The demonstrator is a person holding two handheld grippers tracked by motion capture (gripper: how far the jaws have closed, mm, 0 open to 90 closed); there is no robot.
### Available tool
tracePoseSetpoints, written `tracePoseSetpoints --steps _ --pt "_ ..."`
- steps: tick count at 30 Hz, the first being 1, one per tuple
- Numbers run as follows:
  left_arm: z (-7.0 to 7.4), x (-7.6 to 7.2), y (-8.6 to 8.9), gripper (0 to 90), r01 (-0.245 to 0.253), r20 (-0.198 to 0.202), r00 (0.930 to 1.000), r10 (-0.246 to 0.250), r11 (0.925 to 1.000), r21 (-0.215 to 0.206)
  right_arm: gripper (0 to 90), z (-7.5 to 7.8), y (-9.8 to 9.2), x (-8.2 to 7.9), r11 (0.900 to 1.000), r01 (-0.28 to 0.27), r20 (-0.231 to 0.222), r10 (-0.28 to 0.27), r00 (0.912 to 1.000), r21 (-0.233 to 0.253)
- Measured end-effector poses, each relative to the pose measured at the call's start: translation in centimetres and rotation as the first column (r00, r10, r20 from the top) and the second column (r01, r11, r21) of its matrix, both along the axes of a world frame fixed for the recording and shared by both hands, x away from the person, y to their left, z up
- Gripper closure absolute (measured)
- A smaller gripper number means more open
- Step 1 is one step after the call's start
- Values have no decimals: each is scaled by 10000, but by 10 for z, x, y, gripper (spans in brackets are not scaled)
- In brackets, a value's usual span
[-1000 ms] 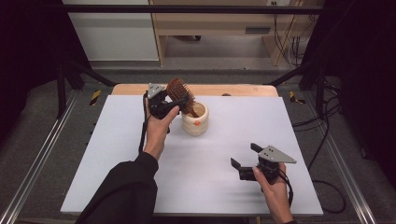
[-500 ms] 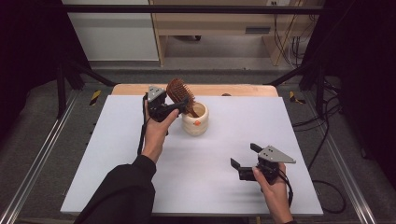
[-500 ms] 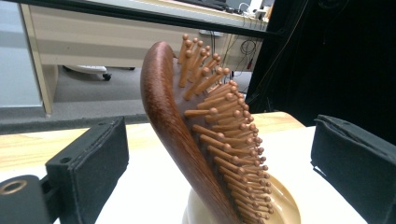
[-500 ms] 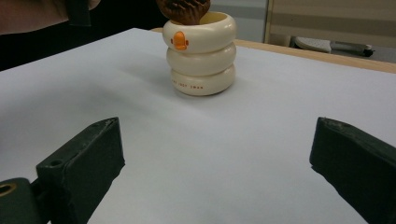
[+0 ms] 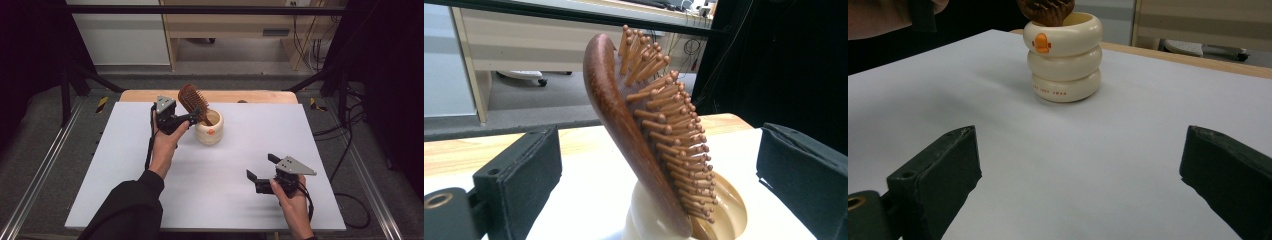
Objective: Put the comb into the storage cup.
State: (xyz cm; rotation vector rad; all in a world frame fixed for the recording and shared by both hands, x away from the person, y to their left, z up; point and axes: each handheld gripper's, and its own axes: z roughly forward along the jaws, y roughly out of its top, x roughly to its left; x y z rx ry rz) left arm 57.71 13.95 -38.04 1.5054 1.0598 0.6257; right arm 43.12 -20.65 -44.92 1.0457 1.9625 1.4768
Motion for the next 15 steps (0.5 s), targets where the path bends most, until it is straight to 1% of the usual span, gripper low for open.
tracePoseSetpoints --steps 4,8,15 --pt "0 -4 2 45 28 17 10000 -28 10000 34 30 0 0 0 10000 1 -12 -1 10000 -2" --pt "-1 -8 2 44 107 16 9999 -107 9998 173 30 0 0 0 10000 -13 3 13 10000 -11" --pt "-3 -13 6 44 116 14 9999 -116 9998 162 30 0 1 -1 10000 -14 19 14 10000 -29"
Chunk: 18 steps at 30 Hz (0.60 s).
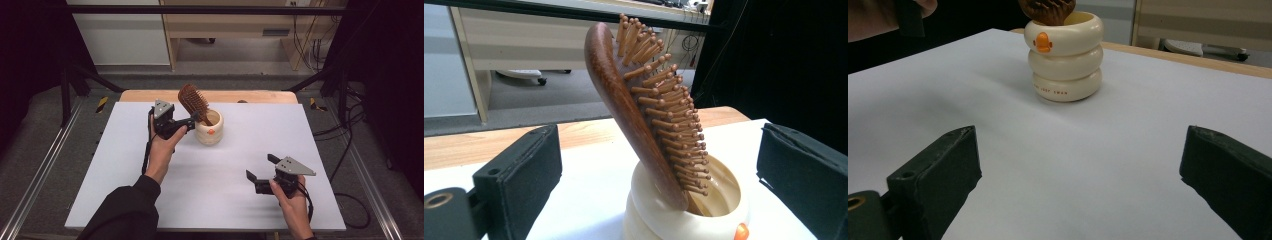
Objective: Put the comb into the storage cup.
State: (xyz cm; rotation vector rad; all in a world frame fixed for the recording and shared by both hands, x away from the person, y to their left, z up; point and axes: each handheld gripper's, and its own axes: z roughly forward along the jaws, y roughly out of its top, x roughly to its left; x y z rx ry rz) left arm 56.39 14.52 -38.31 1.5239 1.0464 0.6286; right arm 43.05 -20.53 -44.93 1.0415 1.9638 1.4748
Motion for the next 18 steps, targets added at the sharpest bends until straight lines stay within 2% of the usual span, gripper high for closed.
tracePoseSetpoints --steps 18 --pt "4 -13 10 35 132 132 9998 -133 9998 129 30 0 1 -1 10000 -31 -5 31 10000 -58"
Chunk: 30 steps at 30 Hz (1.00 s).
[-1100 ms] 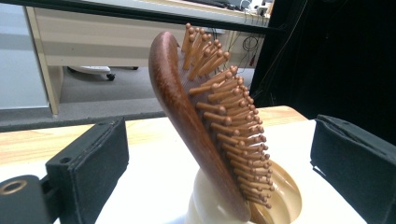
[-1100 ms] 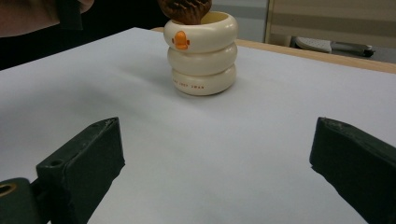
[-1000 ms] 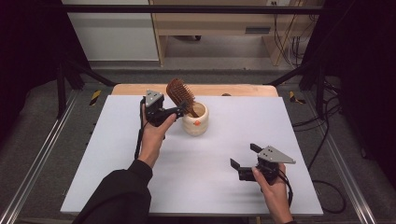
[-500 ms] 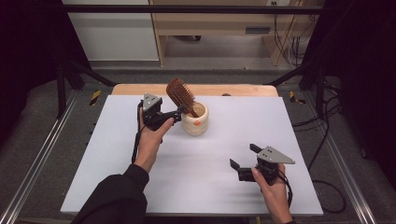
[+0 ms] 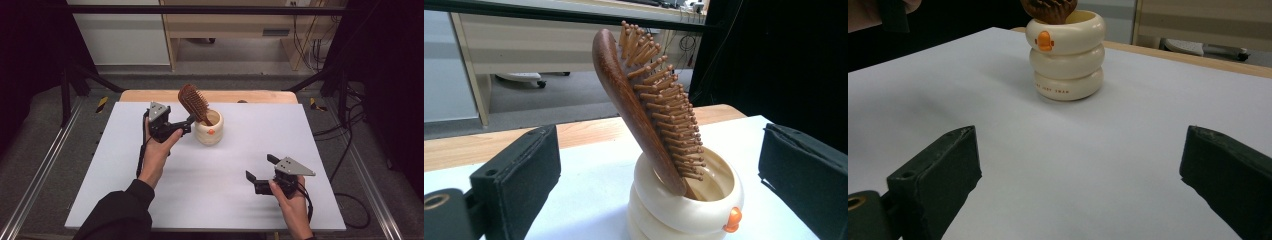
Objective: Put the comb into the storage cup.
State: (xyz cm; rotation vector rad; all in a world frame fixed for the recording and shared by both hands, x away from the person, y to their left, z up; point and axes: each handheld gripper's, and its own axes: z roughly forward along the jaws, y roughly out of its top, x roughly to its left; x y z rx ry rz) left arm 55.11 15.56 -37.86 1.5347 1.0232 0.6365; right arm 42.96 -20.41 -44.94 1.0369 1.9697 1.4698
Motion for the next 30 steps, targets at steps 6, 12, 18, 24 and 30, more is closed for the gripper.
tracePoseSetpoints --steps 6,12,18,24,30 --pt "2 -4 2 34 78 1 10000 -78 10000 -27 30 0 0 -1 10000 9 -27 -9 10000 2" --pt "3 -7 1 33 184 19 9998 -184 9998 70 30 0 1 -1 10000 -8 -32 8 10000 -13" --pt "6 -9 2 33 192 74 9998 -192 9998 56 30 0 1 -1 10000 -16 -36 16 10000 -13" --pt "11 -11 6 33 195 145 9997 -196 9998 76 30 0 1 -1 10000 -15 -35 15 10000 -12" --pt "18 -15 10 32 237 278 9993 -239 9997 77 30 0 2 -2 10000 -28 -35 28 10000 -30"
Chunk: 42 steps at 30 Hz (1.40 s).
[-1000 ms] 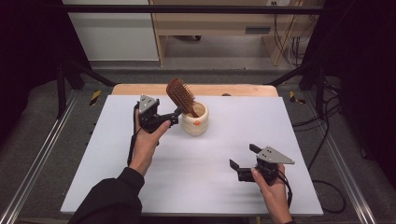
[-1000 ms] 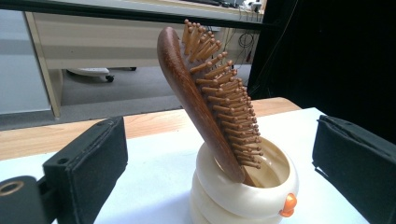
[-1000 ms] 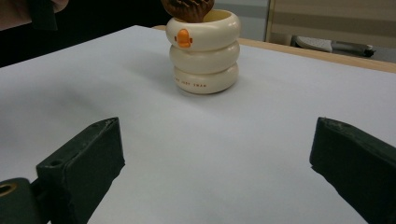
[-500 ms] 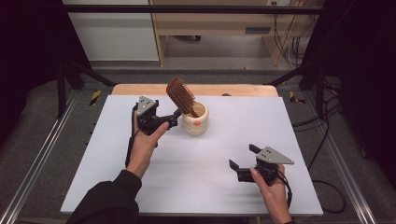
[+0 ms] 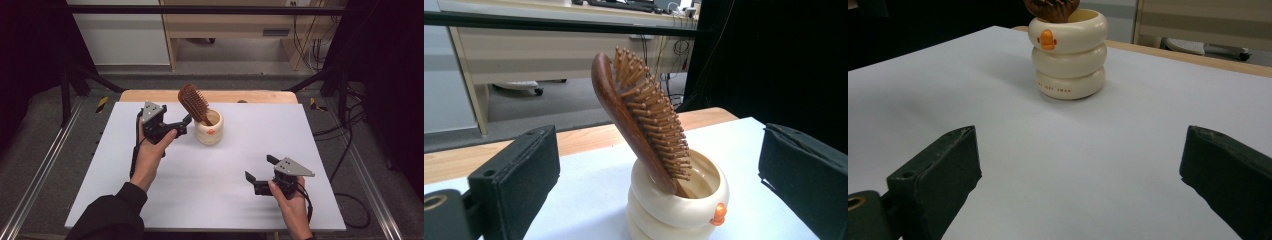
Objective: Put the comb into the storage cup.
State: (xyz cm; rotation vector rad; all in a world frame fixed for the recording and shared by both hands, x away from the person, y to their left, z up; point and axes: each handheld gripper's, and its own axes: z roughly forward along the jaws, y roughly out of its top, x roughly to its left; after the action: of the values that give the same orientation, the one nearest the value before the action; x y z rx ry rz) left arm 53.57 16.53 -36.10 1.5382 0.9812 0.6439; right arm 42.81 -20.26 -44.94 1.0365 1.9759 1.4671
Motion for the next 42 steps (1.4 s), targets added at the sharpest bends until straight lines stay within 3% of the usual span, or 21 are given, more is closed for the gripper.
tracePoseSetpoints --steps 14,18,24,42 --pt "18 -10 6 32 185 260 9995 -186 9998 44 30 0 1 -1 10000 -27 10 27 10000 -23" --pt "22 -14 5 18 291 400 9987 -306 9989 361 30 0 1 0 10000 -39 18 39 10000 -36" --pt "28 -21 7 17 446 465 9978 -465 9981 415 30 0 1 -1 10000 -11 19 11 10000 -34" --pt "52 -38 26 17 468 694 9964 -483 9986 226 30 -1 2 -2 9999 7 68 -7 10000 -117"
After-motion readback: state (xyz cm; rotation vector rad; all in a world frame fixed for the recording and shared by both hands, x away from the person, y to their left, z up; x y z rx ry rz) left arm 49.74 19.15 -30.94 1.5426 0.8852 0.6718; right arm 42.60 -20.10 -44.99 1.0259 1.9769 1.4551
